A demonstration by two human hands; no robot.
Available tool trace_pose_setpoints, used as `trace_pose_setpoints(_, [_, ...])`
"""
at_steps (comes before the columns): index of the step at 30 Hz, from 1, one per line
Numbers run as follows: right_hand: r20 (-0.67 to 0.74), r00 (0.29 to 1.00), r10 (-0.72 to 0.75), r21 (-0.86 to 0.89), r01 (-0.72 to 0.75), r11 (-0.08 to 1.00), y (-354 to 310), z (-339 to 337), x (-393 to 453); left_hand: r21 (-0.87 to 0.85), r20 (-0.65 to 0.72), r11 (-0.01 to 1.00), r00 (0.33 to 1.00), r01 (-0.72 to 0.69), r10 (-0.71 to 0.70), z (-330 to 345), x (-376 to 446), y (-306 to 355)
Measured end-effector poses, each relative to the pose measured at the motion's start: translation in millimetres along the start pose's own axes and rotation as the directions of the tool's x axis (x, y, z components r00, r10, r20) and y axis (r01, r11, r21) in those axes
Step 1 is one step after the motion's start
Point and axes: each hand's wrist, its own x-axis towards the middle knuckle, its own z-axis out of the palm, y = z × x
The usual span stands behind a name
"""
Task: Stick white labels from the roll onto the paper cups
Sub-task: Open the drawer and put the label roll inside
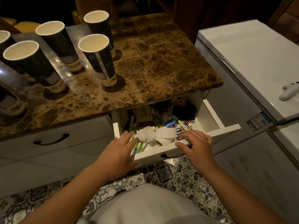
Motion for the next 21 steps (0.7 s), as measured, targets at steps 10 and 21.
trace_pose_setpoints(10, [0.115,0.979,-0.167,-0.123,0.181,0.976,8,6,47,0.114,-0.314,0.965,0.93,0.235,-0.189,-12,25,-18])
trace_pose_setpoints(21, [0.167,0.968,-0.188,-0.549,0.249,0.798,-22,-4,150,0.107,-0.485,0.912,0.822,0.395,-0.299,-28,63,-52])
